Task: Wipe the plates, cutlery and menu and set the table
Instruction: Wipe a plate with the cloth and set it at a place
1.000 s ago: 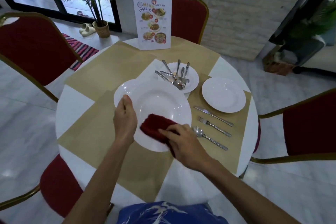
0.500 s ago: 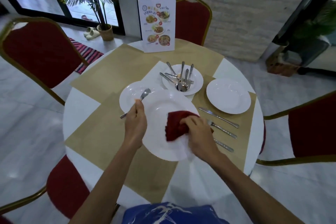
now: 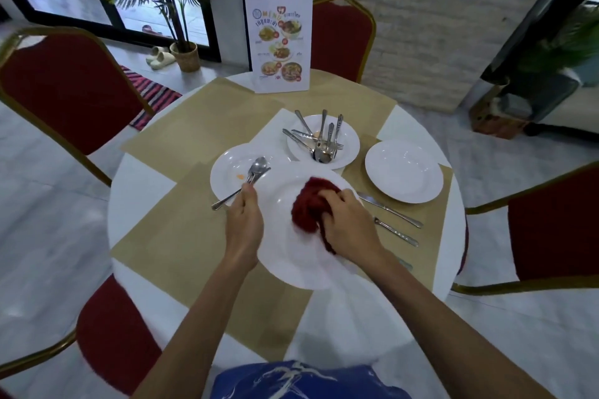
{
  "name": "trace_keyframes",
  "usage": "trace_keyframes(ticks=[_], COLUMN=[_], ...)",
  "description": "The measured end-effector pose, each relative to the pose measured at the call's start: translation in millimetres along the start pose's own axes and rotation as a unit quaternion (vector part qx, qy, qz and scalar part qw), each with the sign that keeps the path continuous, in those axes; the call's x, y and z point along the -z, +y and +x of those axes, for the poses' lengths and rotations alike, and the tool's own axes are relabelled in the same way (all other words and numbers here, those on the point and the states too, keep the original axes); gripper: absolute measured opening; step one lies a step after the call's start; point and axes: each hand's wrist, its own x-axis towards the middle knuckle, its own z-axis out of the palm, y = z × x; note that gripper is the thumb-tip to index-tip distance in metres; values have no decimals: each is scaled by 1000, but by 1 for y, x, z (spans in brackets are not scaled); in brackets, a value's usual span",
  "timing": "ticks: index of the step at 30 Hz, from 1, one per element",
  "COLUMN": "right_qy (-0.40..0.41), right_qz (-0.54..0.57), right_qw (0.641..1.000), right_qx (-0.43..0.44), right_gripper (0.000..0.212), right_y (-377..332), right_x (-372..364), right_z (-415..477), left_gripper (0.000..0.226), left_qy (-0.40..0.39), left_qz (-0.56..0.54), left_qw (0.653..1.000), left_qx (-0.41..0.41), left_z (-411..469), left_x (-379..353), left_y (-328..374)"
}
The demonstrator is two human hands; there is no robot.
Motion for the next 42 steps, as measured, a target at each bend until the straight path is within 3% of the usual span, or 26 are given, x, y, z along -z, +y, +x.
trace_keyframes(ticks=[2, 5, 8, 12, 14, 16, 20, 23, 26, 30, 32, 34, 36, 39, 42], right_qy=[1, -67, -134, -69, -22, -14, -96, -159, -113, -3, -36, -99, -102, -90, -91], right_qz=[70, 147, 77, -67, -40, 56, 161, 33, -85, 106, 182, 156, 91, -43, -90], right_qw=[997, 986, 983, 995, 996, 994, 982, 985, 989, 989, 981, 983, 983, 973, 975], right_qx=[-31, 43, 97, -26, -72, -92, 25, 57, -40, -99, -56, 17, 120, 209, 183], right_gripper=[35, 30, 29, 28, 27, 26, 18, 25, 27, 32, 52, 74, 83, 75, 58], right_y=[-27, -61, -45, -6, -15, -38, -67, -43, -10, -14, -30, -44, -49, -45, -31], right_x=[-8, -23, -15, 0, 0, -8, -25, -15, 1, 11, 14, 17, 19, 23, 28], right_z=[1, -34, -57, -18, 0, 4, -43, -57, -27, 13, 17, 13, 14, 30, 42], left_gripper=[39, 42, 56, 44, 48, 49, 51, 46, 43, 48, 42, 34, 29, 34, 42], left_qy=[-12, 1, 21, 13, -5, -18, 21, 43, 18, -24, -47, -75, -126, -185, -177], left_qz=[39, 47, 29, -2, 20, 61, 69, 50, 43, 68, 82, 98, 143, 250, 287], left_qw=[999, 999, 999, 1000, 1000, 998, 997, 997, 998, 996, 993, 989, 975, 937, 916], left_qx=[-14, -24, -18, 4, 7, -12, -32, -38, -33, -50, -65, -85, -114, -160, -218], left_z=[-12, -6, 13, 5, -9, -20, -6, 9, 4, -10, -12, -8, 2, 13, 16], left_x=[-14, -9, 12, 13, -3, -19, -9, 14, 20, 3, -3, -3, 1, 7, 18], left_y=[1, 4, 3, -4, -8, -12, -9, -5, -4, -8, -6, 1, 5, 6, 11])
